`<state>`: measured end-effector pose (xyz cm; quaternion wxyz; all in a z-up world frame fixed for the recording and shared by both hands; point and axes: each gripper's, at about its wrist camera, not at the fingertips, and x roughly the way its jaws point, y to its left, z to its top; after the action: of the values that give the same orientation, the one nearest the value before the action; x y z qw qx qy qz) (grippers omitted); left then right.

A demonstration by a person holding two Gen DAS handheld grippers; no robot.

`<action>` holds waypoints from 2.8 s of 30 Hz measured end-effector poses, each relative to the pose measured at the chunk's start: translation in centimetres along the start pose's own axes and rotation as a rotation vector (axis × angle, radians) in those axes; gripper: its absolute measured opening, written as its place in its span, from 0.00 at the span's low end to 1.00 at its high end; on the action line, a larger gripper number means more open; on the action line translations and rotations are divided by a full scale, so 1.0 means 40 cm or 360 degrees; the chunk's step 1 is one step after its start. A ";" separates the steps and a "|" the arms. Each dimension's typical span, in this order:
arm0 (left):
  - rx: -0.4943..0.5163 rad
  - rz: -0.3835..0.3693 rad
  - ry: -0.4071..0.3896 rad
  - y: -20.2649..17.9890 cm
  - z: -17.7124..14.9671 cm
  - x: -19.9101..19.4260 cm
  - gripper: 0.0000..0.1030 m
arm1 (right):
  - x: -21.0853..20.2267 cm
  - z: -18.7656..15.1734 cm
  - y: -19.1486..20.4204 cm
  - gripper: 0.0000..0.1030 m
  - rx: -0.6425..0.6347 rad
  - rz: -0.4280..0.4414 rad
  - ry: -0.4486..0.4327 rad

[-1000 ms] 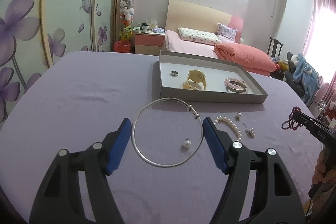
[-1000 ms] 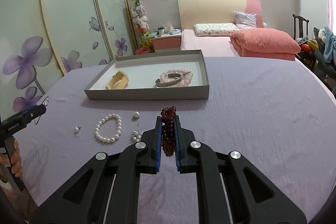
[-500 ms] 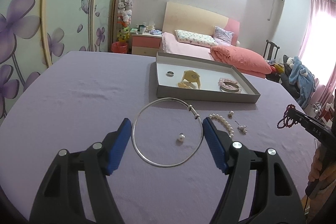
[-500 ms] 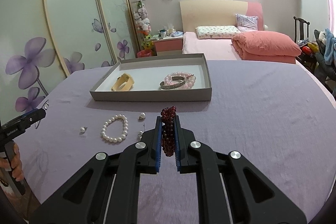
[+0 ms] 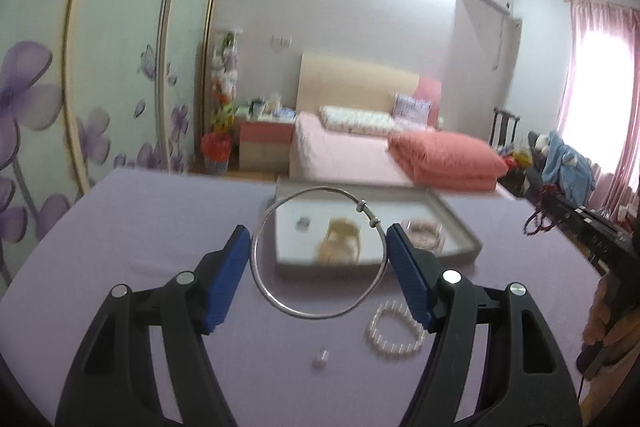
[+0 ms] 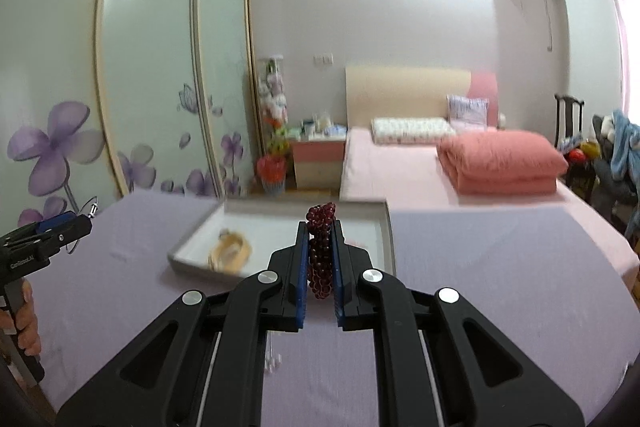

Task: Organize jewelry
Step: 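Carry the necklace into the grey tray with the right gripper while the left carries the silver hoop there, then open both grippers over the tray and withdraw them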

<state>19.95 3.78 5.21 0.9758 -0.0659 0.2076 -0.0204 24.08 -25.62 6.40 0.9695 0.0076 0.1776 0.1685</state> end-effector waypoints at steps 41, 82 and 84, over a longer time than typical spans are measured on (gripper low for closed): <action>-0.0092 -0.0039 0.0083 -0.049 0.035 0.471 0.66 | 0.397 -0.013 -0.058 0.39 0.0248 0.0097 0.0144; -0.0127 0.0026 0.0146 -0.009 0.017 0.466 0.75 | 0.367 -0.031 -0.013 0.39 0.0134 0.0128 0.0199; -0.0124 0.0008 0.0146 -0.004 0.016 0.436 0.75 | 0.339 -0.045 0.001 0.39 0.0080 0.0127 0.0234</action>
<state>36.14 2.51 -1.22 0.9620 -0.1024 0.2530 -0.0128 35.38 -21.21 0.10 0.9459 0.0267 0.2522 0.2024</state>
